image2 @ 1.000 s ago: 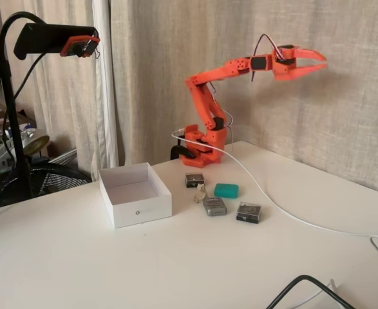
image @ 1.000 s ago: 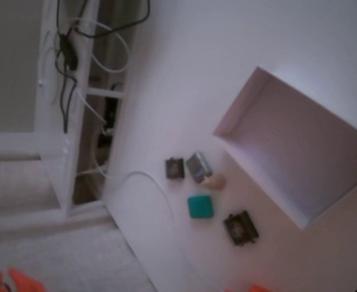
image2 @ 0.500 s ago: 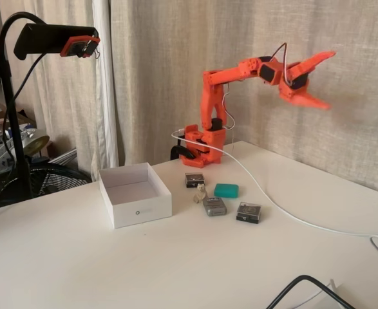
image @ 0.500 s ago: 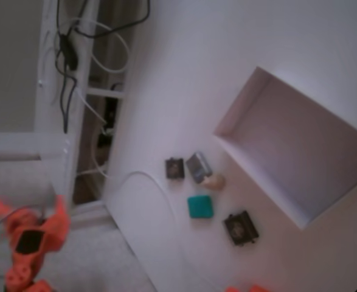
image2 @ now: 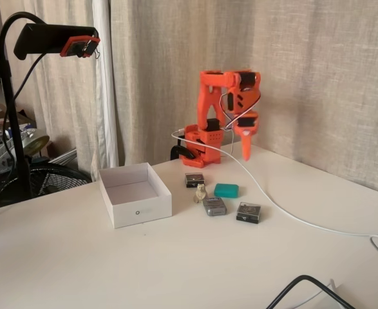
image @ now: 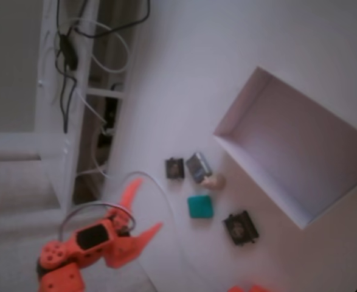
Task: Grasp the green cube and put it in the bin.
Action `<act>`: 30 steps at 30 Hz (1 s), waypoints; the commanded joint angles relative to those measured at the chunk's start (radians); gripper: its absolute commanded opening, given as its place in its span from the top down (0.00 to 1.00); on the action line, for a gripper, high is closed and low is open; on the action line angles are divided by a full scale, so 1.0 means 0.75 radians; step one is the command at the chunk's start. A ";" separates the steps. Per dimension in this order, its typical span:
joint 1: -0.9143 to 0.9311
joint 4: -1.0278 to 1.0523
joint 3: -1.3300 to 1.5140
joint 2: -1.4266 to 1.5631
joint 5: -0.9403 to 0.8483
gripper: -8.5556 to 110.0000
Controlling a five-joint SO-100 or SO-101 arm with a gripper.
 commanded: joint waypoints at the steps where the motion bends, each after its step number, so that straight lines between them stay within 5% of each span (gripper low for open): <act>1: 0.014 0.045 0.139 0.115 -0.016 0.54; 7: 0.096 0.067 0.319 0.153 -0.031 0.54; 12: 0.131 -0.006 0.397 0.135 -0.025 0.63; 30: 0.157 -0.299 0.405 -0.047 -0.104 0.63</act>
